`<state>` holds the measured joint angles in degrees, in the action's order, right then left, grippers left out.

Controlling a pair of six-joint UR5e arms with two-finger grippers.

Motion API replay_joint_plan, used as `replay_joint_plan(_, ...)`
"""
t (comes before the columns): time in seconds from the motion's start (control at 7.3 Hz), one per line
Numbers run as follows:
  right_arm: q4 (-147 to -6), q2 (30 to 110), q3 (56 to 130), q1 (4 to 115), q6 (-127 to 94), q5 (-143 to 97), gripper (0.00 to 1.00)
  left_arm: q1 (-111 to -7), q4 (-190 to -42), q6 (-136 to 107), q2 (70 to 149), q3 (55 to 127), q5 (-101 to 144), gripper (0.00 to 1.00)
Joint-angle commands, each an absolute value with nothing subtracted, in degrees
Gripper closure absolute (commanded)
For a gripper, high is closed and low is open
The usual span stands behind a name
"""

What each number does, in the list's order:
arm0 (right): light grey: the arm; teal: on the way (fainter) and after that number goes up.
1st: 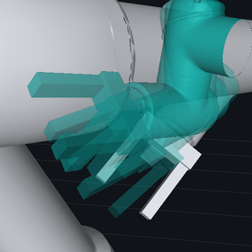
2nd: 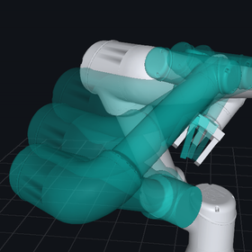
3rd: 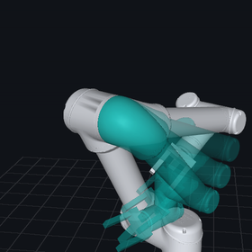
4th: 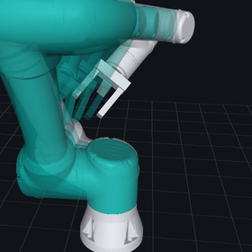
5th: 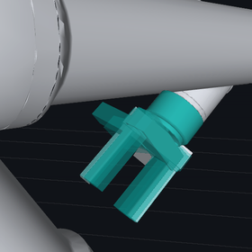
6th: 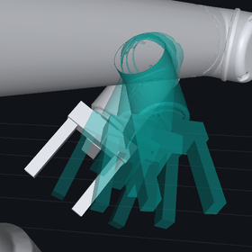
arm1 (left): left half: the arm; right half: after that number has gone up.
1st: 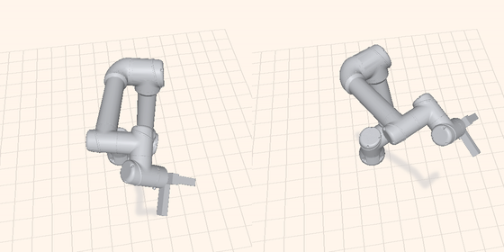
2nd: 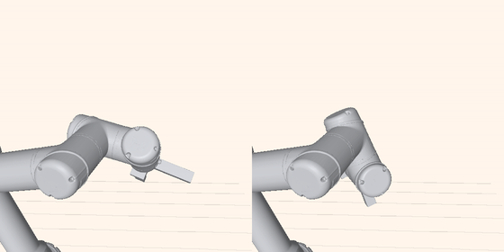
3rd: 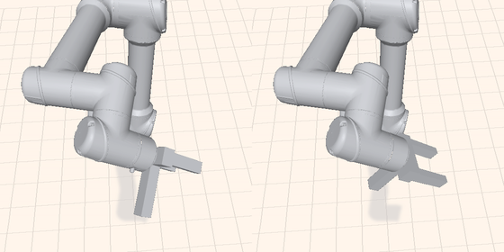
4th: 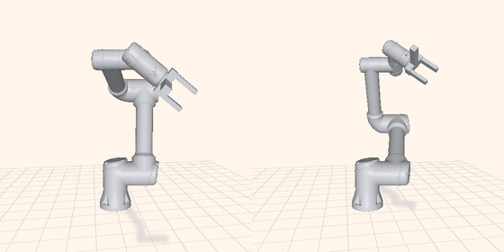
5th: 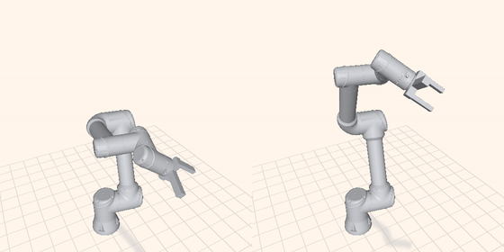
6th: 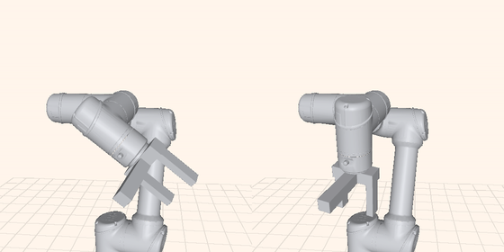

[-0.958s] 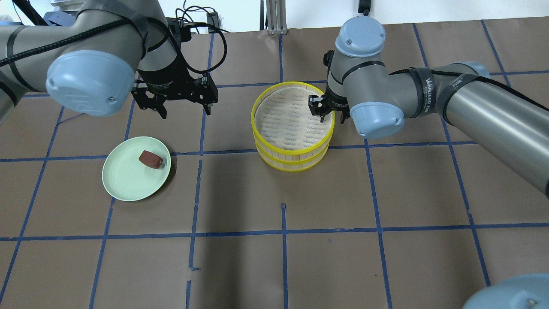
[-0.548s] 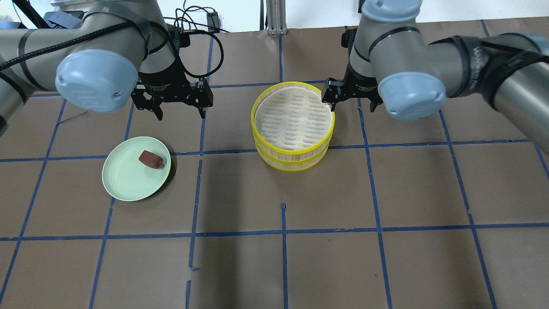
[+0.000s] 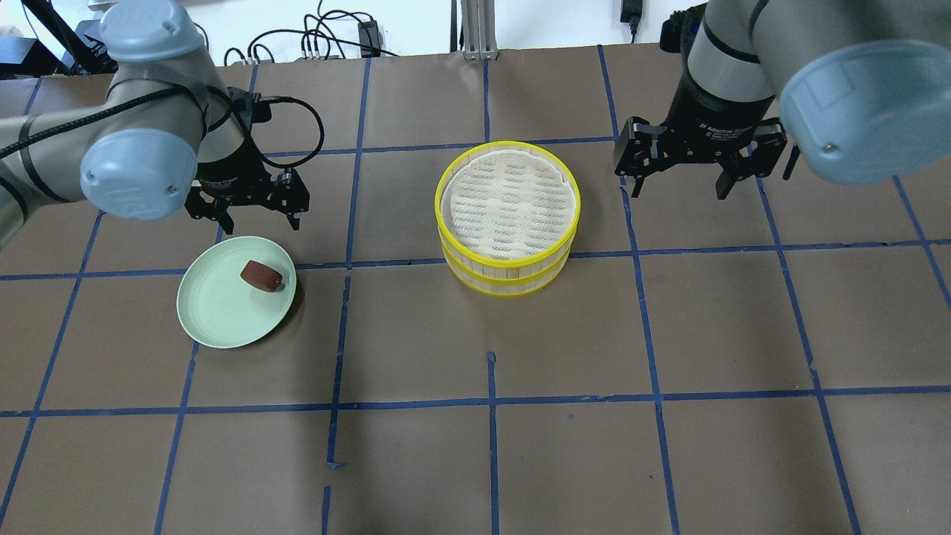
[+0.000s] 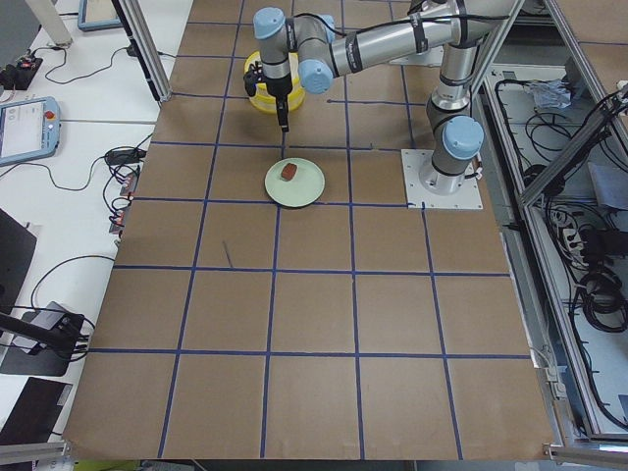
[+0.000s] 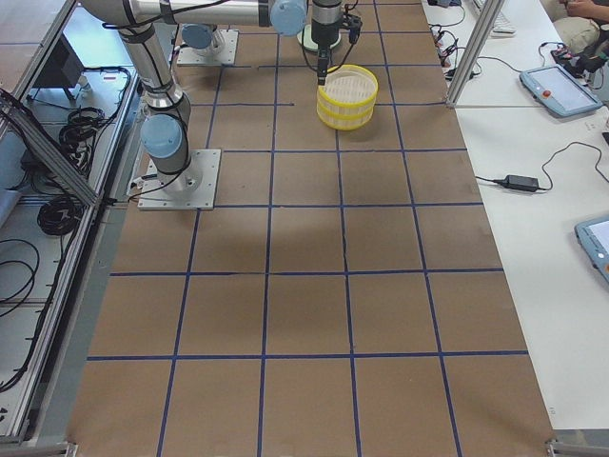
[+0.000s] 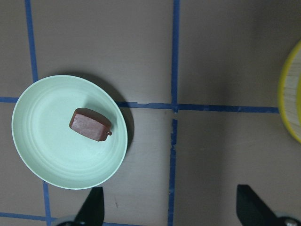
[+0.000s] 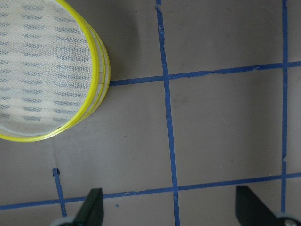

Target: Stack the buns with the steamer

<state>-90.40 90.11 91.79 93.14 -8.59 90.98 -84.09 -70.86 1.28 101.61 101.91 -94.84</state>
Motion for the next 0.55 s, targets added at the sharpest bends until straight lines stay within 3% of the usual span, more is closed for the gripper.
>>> replay_joint_plan(0.0,-87.0,89.3,87.7,92.5,-8.3,90.8,0.0,-81.8,-65.7,3.1,104.0,106.3,-94.8,0.04)
replay_joint_plan(0.41,-87.2,89.3,87.7,92.5,-9.1,90.7,0.0,-77.6,-57.9,7.3,105.6,111.8,-94.6,0.06)
